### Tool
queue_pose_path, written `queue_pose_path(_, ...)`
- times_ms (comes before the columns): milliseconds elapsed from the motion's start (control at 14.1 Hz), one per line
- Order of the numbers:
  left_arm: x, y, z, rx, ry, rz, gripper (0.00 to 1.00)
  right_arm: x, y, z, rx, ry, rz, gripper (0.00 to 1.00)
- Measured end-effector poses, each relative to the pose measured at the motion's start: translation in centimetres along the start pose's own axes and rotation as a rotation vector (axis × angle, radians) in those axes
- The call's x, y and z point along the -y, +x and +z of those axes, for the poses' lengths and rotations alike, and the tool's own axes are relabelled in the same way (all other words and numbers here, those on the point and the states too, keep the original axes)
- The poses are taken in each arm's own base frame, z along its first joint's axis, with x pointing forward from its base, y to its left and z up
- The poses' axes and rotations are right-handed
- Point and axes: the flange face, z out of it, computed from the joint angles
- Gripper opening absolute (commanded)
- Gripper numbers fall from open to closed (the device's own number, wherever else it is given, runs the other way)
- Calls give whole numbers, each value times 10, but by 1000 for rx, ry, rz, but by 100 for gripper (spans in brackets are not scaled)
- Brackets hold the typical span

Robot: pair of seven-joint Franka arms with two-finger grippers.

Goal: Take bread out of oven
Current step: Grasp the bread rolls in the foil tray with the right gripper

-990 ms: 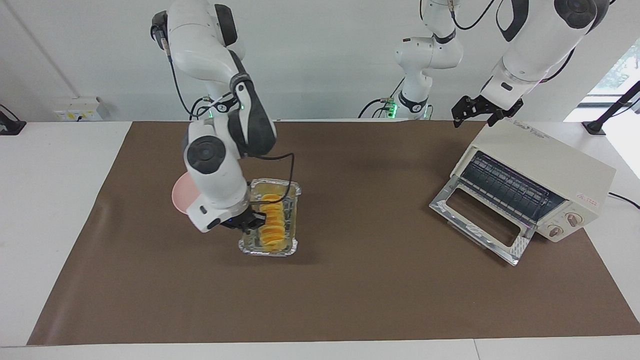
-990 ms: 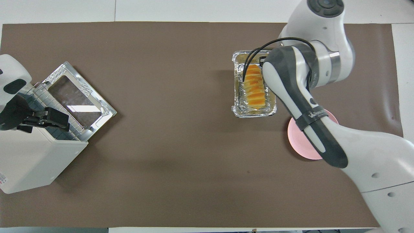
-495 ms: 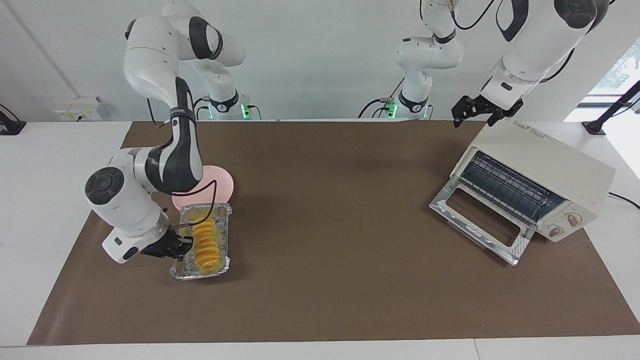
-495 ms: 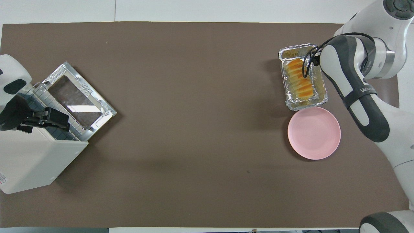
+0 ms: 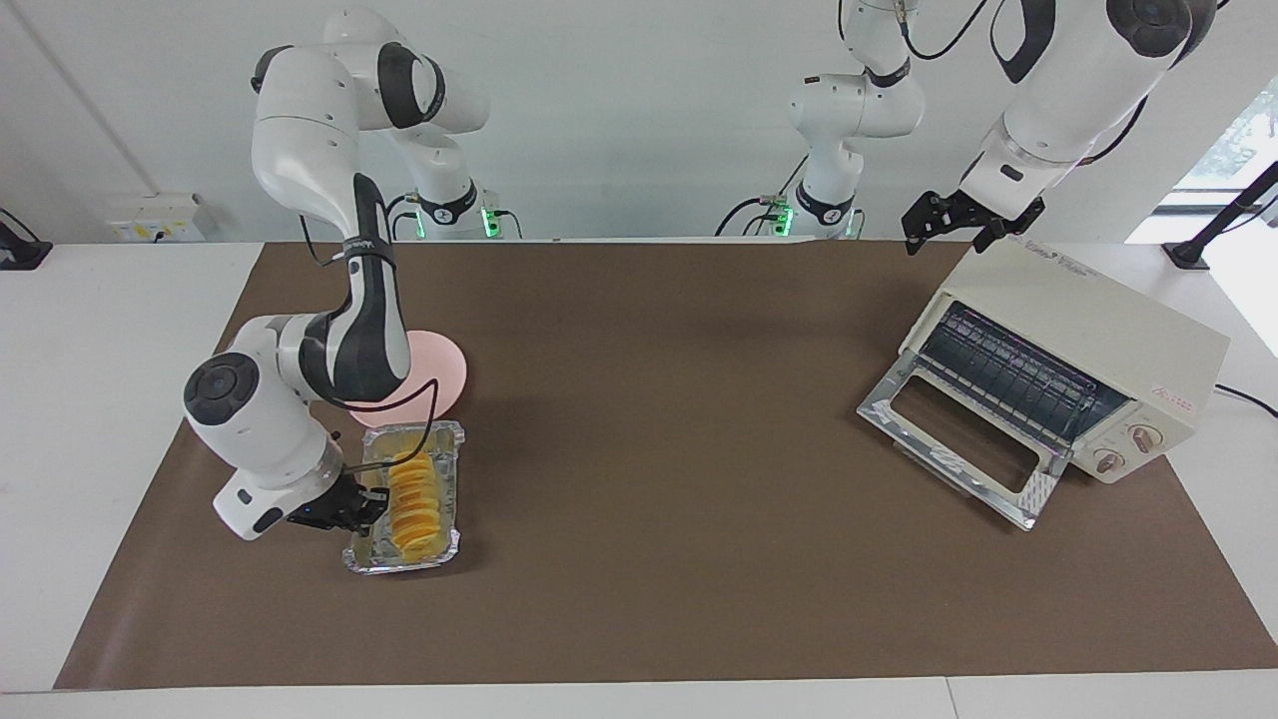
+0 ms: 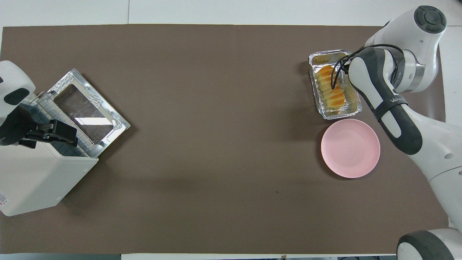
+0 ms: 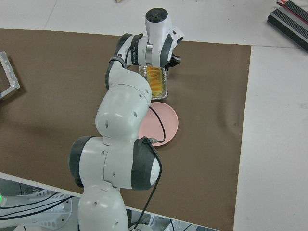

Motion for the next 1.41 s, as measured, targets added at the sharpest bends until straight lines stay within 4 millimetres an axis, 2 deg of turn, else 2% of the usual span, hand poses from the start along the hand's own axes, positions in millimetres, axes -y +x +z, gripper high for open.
queue_pose_path(212,0,0,0,0,0,0,100,2,-3,-8,26,1,-4,100)
queue_pose_path(354,0,0,0,0,0,0,100,7,-7,-25,50,-15,-21,100)
queue_pose_path(566,0,0,0,0,0,0,100,24,-8,-40,52,-24,-44,100)
queue_pose_path(848,0,0,0,0,0,0,100,56,-12,-26,69,-41,-40,100)
queue_pose_path(1131,0,0,0,0,0,0,100,61,-28,16,31,-46,-12,100)
queue_pose_path(1202,0,0,0,0,0,0,100,64,-33,23,30,-46,-1,80)
queue_pose_path(1273,0,0,0,0,0,0,100,69,-36,25,31,-46,8,27)
queue_pose_path(1343,0,0,0,0,0,0,100,73,-38,25,29,-46,13,0)
queue_pose_path(1414,0,0,0,0,0,0,100,76,-38,23,26,-46,17,0)
